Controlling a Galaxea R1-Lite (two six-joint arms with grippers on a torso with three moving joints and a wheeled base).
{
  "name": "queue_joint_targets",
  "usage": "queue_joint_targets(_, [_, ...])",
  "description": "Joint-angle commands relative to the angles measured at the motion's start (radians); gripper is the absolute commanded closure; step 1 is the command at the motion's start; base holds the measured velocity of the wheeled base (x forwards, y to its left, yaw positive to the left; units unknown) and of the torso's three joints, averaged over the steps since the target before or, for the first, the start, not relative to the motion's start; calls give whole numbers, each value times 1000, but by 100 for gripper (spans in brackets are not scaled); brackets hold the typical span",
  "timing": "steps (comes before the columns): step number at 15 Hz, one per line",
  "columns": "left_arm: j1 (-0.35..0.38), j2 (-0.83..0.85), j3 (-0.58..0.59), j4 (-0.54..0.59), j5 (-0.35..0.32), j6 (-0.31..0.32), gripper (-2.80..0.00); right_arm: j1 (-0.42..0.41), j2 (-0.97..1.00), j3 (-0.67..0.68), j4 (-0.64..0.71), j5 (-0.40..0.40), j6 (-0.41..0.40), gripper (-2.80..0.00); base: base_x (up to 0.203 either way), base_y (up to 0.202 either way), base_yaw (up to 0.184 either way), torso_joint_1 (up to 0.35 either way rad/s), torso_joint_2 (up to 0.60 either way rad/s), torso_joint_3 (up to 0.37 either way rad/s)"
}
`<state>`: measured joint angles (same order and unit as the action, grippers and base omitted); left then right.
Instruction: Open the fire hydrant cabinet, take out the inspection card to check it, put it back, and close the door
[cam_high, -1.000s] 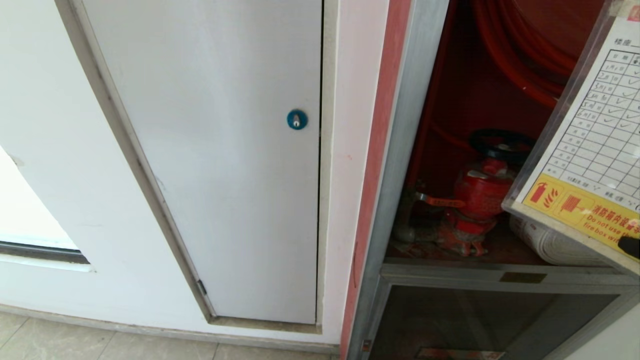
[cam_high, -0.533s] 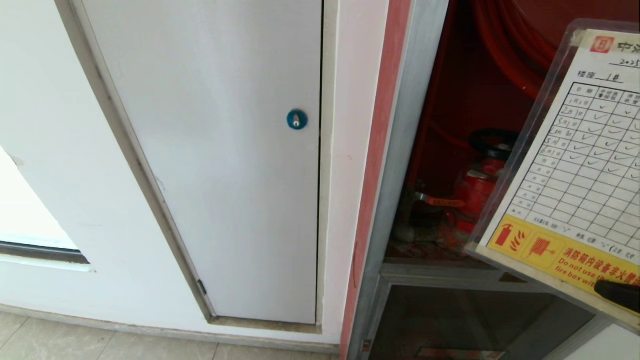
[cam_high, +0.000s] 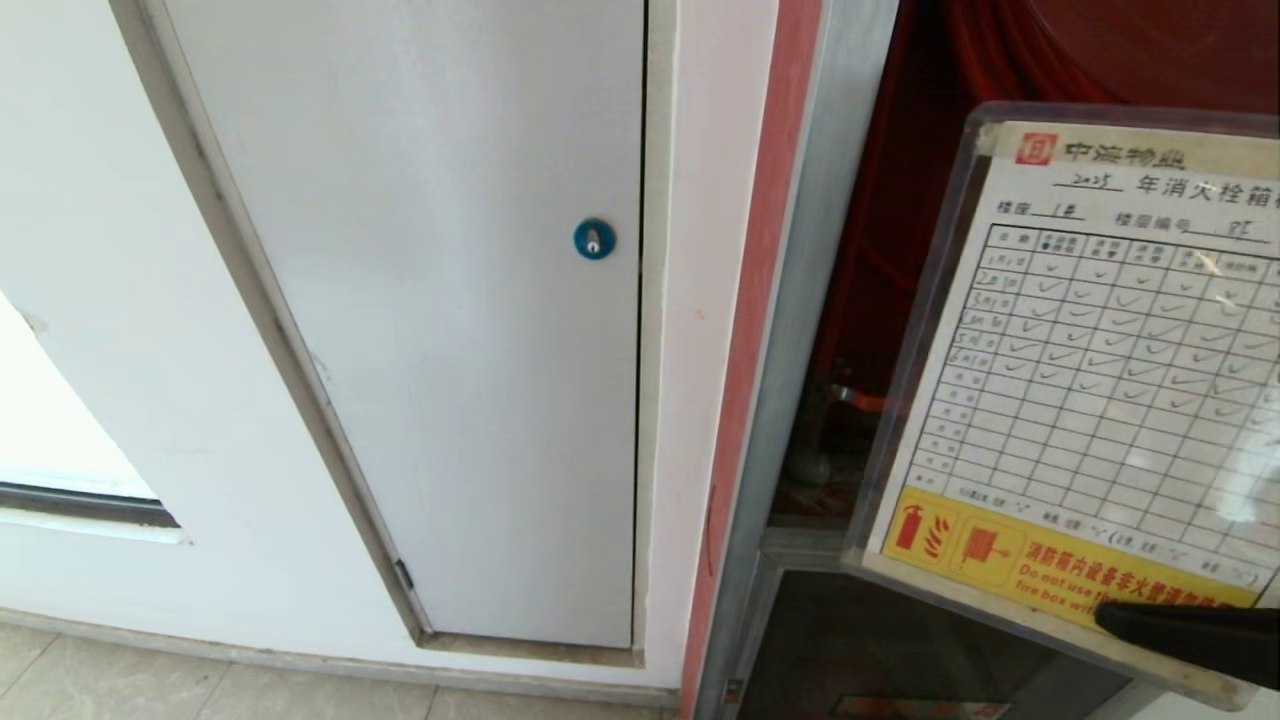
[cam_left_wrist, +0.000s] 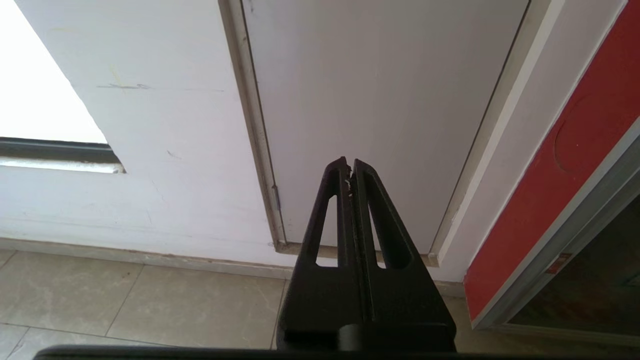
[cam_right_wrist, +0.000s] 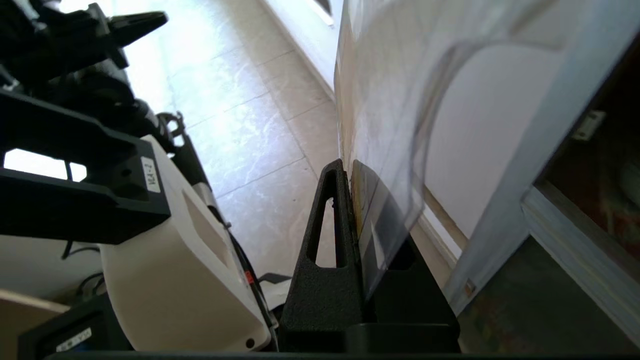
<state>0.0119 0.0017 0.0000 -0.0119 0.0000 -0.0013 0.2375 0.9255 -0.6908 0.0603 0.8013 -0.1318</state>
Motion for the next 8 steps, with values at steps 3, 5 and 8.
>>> queue_joint_targets(3, [0,1,5,0,0,0,0,105,143,-30,-62,1,-43,0,0,0,0,0,0,0])
queue_joint_targets(5, [0,1,5,0,0,0,0,139,212,-87,-81,-4,-60,0,0,0,0,0,0,0])
queue_joint_targets(8, [0,1,5,0,0,0,0,171,302,-153,-101,-4,-64,0,0,0,0,0,0,0])
